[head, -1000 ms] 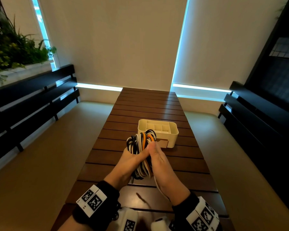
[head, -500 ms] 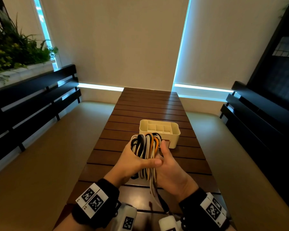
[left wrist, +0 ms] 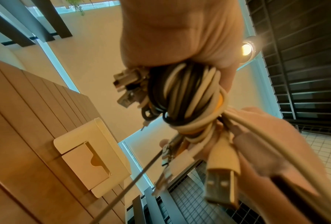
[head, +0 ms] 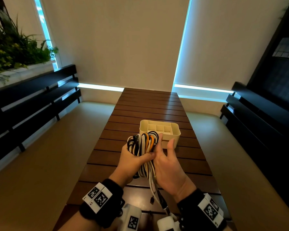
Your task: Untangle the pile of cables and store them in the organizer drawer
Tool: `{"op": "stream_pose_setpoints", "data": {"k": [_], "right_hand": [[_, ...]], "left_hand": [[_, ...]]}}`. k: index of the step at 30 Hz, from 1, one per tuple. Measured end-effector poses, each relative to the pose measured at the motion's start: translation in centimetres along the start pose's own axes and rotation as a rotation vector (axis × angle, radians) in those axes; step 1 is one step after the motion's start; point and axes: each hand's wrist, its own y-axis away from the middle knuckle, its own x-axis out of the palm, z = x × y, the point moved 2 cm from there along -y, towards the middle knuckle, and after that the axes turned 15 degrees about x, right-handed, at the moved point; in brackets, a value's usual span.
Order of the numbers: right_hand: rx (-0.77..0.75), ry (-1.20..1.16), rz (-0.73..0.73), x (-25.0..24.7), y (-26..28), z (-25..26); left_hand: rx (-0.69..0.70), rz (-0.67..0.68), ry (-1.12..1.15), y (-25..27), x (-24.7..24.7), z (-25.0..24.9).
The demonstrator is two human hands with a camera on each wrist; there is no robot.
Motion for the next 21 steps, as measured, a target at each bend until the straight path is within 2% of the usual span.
{"op": "stream_pose_setpoints", "data": {"k": [3, 5, 7, 9, 11, 14, 16, 18, 21], "right_hand": [[-0.045, 0.139, -0.079, 0.0, 0.1, -0.4], [-0.104, 0.114, -0.161, -0.8, 0.7, 0.0], [-0.168, 0.137, -0.327, -2.8, 0.8, 0.5], [-0.048, 0.258, -0.523, -4.9, 1.0, 0.8], [0.179, 0.365, -0.600, -5.6, 1.9, 0.8], [0.412, 0.575, -0.485, -4.2, 3.2, 0.3], [0.456, 0.665, -0.410, -3.3, 4.0, 0.1], [0.468, 0.669, -0.346, -2.5, 4.5, 0.1], [0.544, 0.632, -0.134, -0.5, 5.2, -0.2]], "left_hand": [[0.010, -0.020, -0.035, 0.0, 0.2, 0.2], [-0.022, -0.058, -0.016, -0.2, 0.0, 0.3], [-0.059, -0.130, 0.064, -0.8, -0.7, -0.1], [-0.046, -0.175, 0.117, -1.7, -1.9, -0.3], [-0.057, -0.185, 0.128, -2.3, -2.5, -0.5], [0.019, -0.177, -0.031, -2.7, -2.4, -1.0], [0.118, -0.192, -0.199, -2.8, -2.2, -1.3], [0.188, -0.206, -0.270, -2.6, -1.6, -1.6], [0.277, -0.212, -0.333, -2.3, -0.9, -1.7]]}}
